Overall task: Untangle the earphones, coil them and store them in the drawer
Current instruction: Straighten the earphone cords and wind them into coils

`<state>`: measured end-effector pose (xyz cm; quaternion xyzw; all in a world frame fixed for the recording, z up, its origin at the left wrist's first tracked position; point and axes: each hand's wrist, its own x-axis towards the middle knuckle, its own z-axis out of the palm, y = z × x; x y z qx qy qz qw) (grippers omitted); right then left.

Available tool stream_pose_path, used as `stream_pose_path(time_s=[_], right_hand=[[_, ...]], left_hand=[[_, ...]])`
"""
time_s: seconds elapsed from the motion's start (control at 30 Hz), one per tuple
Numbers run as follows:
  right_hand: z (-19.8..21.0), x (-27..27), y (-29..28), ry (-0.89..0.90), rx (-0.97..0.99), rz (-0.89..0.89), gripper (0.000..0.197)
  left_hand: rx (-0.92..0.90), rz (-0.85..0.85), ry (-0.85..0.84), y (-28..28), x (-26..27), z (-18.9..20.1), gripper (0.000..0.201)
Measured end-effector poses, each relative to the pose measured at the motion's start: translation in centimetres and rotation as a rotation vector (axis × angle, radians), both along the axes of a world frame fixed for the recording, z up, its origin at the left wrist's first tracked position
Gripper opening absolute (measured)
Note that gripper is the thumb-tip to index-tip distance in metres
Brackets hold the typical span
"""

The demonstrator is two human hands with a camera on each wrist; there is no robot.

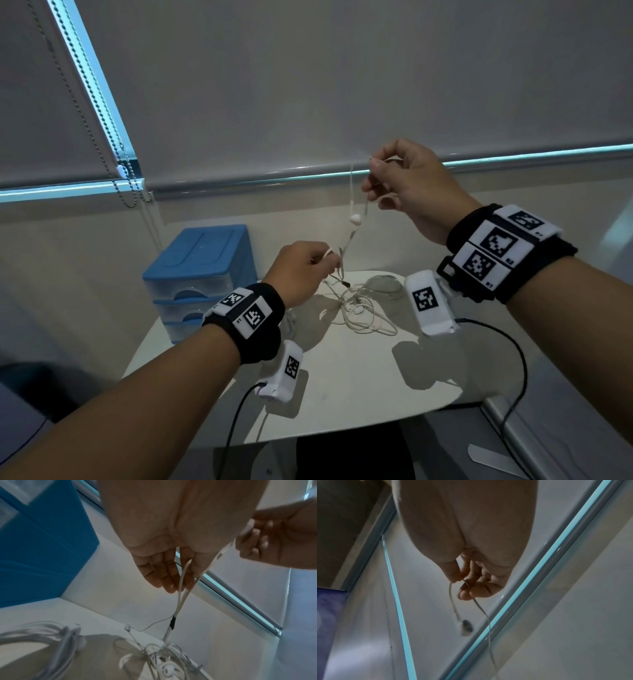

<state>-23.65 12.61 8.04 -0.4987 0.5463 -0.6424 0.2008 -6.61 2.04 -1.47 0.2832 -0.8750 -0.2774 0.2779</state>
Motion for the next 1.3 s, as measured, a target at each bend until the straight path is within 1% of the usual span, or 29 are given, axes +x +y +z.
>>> stream_pose_path(time_s=[0.1,0.17,0.23,0.3,0.37,0.43,0.53,0.63,0.7,0.8,0.93,1.0,1.1,1.2,1.27,1.3], right_hand=[[-1.6,-1.5,-0.3,0.03,0.079,-0.111,0.015],[-3.2,-2.1,-0.5,0.052,0.164,-0.148,0.015],[-5.0,-2.4,-0.8,0.068,0.256,-0.156,0.013],[-6.6,-2.4,-1.1,0.073,0.325,-0.145,0.01],[-7.7,-2.3,-1.4,0.062,0.351,-0.121,0.009],[-8.2,-1.9,-1.5,0.044,0.344,-0.094,0.008],[-7.5,-1.4,-1.4,0.046,0.291,-0.067,0.008],[-5.7,-0.8,-1.3,0.029,0.194,-0.051,0.01],[-4.5,-0.3,-1.2,0.01,0.135,-0.02,0.011],[-3.1,0.7,-1.2,0.015,0.093,0.059,0.013],[-2.0,1.1,-1.4,0.01,0.066,0.115,0.012],[-1.6,1.0,-1.5,0.014,0.061,0.117,0.009],[-1.7,0.7,-1.7,0.033,0.068,0.097,0.009],[-2.4,0.2,-1.9,0.049,0.122,0.054,0.008],[-3.0,-0.1,-1.9,0.052,0.191,-0.001,0.006],[-3.4,-0.3,-1.8,0.063,0.231,-0.046,0.013]], left_hand=[[0.034,0.014,0.094,-0.2,0.2,1.2,0.029],[0.072,0.022,0.15,-0.2,0.1,1.9,0.027],[0.133,0.012,0.19,0.1,0.0,2.7,0.026],[0.236,-0.035,0.225,0.5,-0.1,3.4,0.024],[0.326,-0.09,0.253,1.1,-0.2,4.0,0.022],[0.34,-0.11,0.253,1.4,-0.3,4.4,0.019],[0.305,-0.081,0.228,1.4,-0.5,4.2,0.014],[0.289,-0.044,0.199,1.3,-0.5,3.5,0.01],[0.308,-0.056,0.162,1.3,-0.5,3.0,0.007],[0.385,-0.098,0.105,1.8,-0.7,2.7,0.01],[0.348,-0.1,0.074,2.1,-0.9,2.7,0.014],[0.345,-0.104,0.062,2.0,-0.8,2.7,0.011],[0.412,-0.112,0.104,2.1,-0.6,2.9,0.01],[0.5,-0.115,0.207,2.1,-0.6,3.3,0.011],[0.559,-0.124,0.297,1.9,-0.8,3.5,0.012],[0.586,-0.128,0.339,1.8,-0.8,3.7,0.012]])
